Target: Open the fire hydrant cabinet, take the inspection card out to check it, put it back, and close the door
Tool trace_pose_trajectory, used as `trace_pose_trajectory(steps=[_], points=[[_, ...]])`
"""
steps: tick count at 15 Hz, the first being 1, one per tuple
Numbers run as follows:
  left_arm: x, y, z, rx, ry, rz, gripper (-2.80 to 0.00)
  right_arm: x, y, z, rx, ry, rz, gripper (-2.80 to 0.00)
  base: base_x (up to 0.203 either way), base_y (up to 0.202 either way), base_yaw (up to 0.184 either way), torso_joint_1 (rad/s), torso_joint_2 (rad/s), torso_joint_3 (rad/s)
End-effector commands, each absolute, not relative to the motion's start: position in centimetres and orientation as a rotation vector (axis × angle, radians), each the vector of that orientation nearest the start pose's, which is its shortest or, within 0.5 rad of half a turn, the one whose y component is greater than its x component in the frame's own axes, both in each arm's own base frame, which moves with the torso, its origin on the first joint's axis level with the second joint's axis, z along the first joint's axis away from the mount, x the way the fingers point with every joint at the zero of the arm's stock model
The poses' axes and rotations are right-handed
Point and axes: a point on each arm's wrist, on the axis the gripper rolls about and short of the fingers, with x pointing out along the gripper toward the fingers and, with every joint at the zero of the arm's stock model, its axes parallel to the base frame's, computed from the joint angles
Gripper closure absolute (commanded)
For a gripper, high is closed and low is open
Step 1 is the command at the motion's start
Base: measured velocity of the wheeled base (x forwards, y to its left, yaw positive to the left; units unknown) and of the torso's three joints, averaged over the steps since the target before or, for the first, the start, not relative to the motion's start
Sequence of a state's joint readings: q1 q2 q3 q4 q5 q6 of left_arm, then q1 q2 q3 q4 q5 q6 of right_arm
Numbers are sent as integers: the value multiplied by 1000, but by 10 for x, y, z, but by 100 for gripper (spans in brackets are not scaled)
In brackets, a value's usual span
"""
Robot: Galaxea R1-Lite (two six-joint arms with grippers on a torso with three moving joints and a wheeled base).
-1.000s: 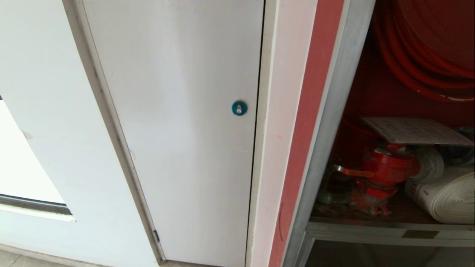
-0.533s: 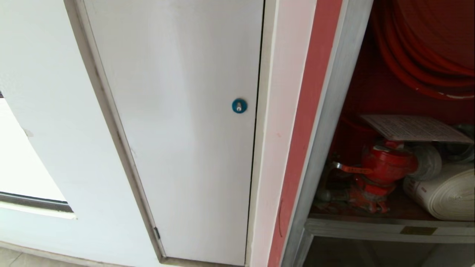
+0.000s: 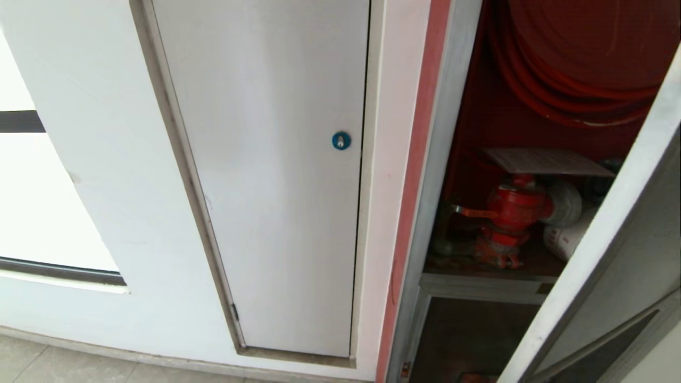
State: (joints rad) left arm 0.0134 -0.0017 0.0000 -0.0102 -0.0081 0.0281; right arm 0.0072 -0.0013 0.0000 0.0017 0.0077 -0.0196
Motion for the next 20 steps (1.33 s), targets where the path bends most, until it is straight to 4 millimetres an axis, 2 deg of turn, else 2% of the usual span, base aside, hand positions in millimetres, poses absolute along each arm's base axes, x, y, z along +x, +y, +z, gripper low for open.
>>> trace_pose_trajectory(steps=[1, 20], points=[[-22, 0, 75, 29, -6, 6, 0, -23, 0, 75, -20, 0, 16, 0, -193, 0, -1, 2, 3, 2], [-22, 0, 75, 29, -6, 6, 0, -23, 0, 75, -20, 0, 17, 0, -195, 0, 1, 1, 2, 3]])
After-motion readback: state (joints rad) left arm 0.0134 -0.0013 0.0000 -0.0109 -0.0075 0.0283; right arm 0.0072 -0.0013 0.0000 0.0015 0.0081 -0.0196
